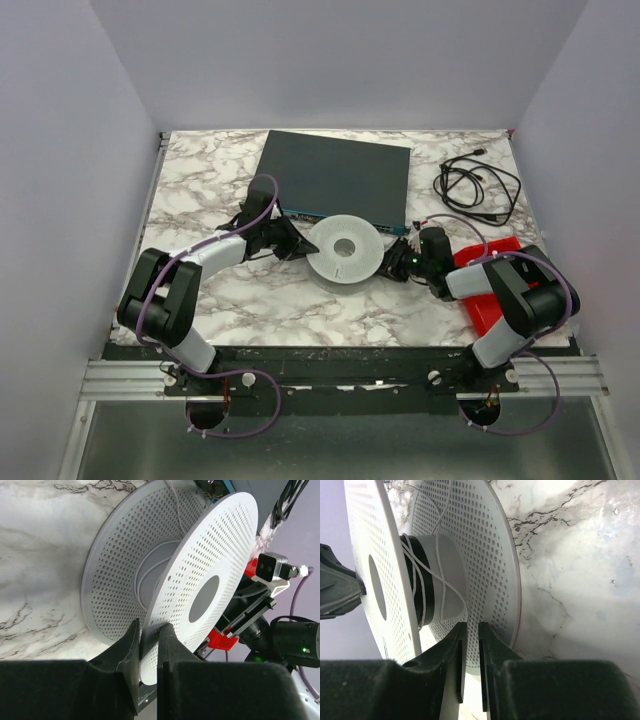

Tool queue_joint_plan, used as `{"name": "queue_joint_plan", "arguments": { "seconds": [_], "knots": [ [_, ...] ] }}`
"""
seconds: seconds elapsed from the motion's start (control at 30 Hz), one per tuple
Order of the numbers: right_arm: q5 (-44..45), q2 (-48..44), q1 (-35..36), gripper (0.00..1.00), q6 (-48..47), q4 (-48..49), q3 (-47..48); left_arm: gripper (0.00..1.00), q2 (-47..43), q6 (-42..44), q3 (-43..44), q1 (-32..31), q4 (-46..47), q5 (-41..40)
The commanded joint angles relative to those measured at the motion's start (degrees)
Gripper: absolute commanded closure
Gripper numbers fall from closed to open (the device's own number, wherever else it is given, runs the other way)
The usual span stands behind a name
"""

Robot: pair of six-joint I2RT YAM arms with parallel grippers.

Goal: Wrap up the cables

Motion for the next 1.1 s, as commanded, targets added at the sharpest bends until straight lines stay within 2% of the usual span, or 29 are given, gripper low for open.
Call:
{"name": "queue_joint_plan", "arguments": {
  "seconds": [0.0,0.43,0.73,0.9,1.0,1.07],
  "knots": [
    [2.6,-4.4,0.8,0.76,-4.8,-5.9,0.4,1.0,3.4,0.9,-1.9,0.3,-8.3,-15.6],
    [9.3,-13.8,-0.8,0.72,-9.7,-17.9,0.3,0.99,3.9,4.4,-2.0,0.4,-7.6,-14.7],
    [10.8,-16.4,-1.1,0.7,-11.0,-20.6,0.8,0.54,1.6,8.3,-2.5,0.4,-6.9,-13.9],
    [11.2,-16.9,-1.2,0.7,-11.7,-21.9,1.3,0.39,-0.3,10.2,-2.1,0.6,-7.8,-15.2],
    [12.7,-19.0,-1.3,0.63,-12.6,-24.0,1.8,0.29,-3.1,11.8,-2.0,1.1,-8.1,-16.0],
    [13.9,-20.4,-1.5,0.55,-13.5,-26.2,2.8,0.22,-5.4,13.1,-1.8,1.6,-7.5,-15.8]
  ]
}}
